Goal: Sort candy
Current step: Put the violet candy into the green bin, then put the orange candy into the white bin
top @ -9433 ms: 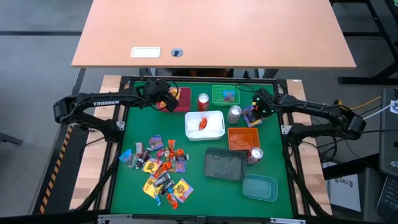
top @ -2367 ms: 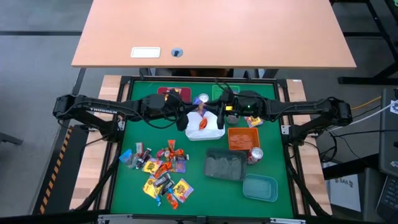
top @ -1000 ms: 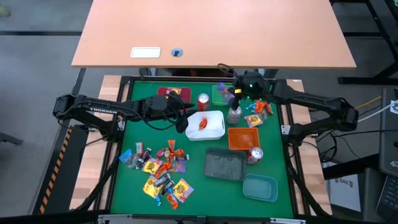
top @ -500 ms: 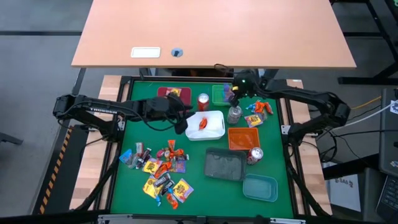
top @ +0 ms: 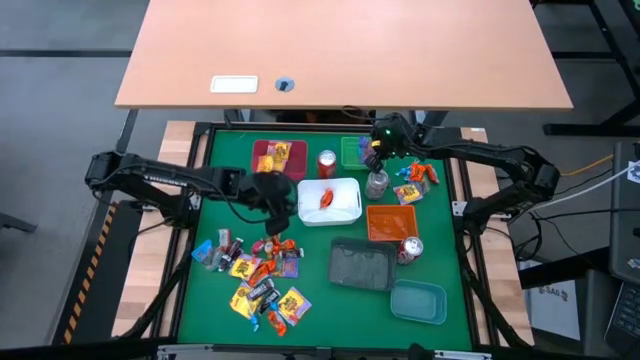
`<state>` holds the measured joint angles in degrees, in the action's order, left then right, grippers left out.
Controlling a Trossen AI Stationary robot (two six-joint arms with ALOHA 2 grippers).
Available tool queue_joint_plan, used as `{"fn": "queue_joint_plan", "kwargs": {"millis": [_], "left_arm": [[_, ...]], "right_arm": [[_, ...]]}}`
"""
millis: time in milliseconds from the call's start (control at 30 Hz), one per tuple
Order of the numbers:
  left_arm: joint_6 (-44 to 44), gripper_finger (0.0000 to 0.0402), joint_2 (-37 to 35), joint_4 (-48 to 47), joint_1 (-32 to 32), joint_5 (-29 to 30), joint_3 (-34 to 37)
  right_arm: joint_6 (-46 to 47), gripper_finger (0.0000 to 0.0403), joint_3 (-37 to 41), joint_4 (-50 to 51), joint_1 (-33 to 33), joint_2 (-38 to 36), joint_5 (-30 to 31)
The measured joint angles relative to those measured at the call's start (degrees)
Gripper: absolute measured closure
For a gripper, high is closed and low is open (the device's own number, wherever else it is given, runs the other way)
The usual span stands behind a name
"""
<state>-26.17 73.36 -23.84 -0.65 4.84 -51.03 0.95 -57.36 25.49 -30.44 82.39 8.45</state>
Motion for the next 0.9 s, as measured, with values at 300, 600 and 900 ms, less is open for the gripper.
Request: {"fn": "queue_joint_plan", "kwargs": {"millis": [300, 600, 900], "left_arm": [[-10.8, 0.0269, 0.0, -4.1, -4.3, 2.0, 0.0], [-19.6, 0.0269, 0.0, -7.1, -8.0, 3.6, 0.0], [-32.6, 0.0269, 1.0, -11.8, -10.4, 3.6, 0.1]], "right_arm": [[0.0, 0.0344, 0.0, 0.0, 0.0, 0.0, 0.0], [0.0, 0.0280, 0.0, 0.0, 0.0, 0.0, 0.0], [0.0, 0.0276, 0.0, 0.0, 0.0, 0.0, 0.0]]}}
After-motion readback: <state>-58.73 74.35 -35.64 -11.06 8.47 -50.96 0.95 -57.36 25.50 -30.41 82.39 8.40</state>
